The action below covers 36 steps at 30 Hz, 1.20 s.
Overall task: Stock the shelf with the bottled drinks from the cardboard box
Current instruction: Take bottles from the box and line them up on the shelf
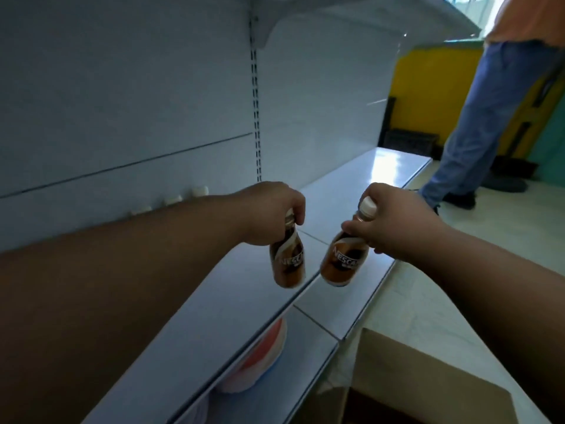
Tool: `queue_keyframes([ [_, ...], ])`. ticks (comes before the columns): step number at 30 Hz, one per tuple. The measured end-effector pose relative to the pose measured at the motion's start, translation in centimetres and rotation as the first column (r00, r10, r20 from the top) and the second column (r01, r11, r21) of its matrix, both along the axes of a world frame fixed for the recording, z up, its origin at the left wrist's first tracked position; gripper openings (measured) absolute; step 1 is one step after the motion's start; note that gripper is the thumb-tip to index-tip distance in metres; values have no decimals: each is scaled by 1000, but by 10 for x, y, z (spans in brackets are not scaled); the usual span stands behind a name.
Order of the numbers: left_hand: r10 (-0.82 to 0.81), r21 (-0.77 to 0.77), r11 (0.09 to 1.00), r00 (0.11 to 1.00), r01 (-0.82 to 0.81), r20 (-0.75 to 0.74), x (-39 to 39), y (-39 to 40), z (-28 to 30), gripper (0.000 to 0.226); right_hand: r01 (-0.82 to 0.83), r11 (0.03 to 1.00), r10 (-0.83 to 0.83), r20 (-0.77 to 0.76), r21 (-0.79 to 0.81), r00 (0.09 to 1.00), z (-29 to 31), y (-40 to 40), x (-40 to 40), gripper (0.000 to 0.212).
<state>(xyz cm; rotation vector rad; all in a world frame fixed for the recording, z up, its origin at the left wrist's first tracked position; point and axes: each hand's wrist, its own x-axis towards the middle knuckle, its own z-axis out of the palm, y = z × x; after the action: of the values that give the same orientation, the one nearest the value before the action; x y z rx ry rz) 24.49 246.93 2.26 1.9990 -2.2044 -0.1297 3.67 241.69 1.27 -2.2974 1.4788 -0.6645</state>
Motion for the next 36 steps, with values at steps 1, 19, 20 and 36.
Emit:
queue_keyframes([
  [1, 11, -11, 1000, 1000, -10, 13, 12, -6, 3, 36, -21, 1000, 21, 10, -2, 1000, 3, -9, 13, 37],
  [19, 188, -59, 981, 978, -183, 89, 151, -93, -35, 35, -217, 974, 214, -49, -59, 976, -47, -118, 227, 41],
  [20, 192, -60, 980, 977, -187, 94, 154, -96, -38, 34, -211, 976, 208, -43, -57, 977, -50, -121, 233, 41],
  [36, 305, -314, 914, 946, -258, 110, 152, -110, -59, 30, -188, 975, 177, 95, 120, 980, -70, -148, 261, 43],
])
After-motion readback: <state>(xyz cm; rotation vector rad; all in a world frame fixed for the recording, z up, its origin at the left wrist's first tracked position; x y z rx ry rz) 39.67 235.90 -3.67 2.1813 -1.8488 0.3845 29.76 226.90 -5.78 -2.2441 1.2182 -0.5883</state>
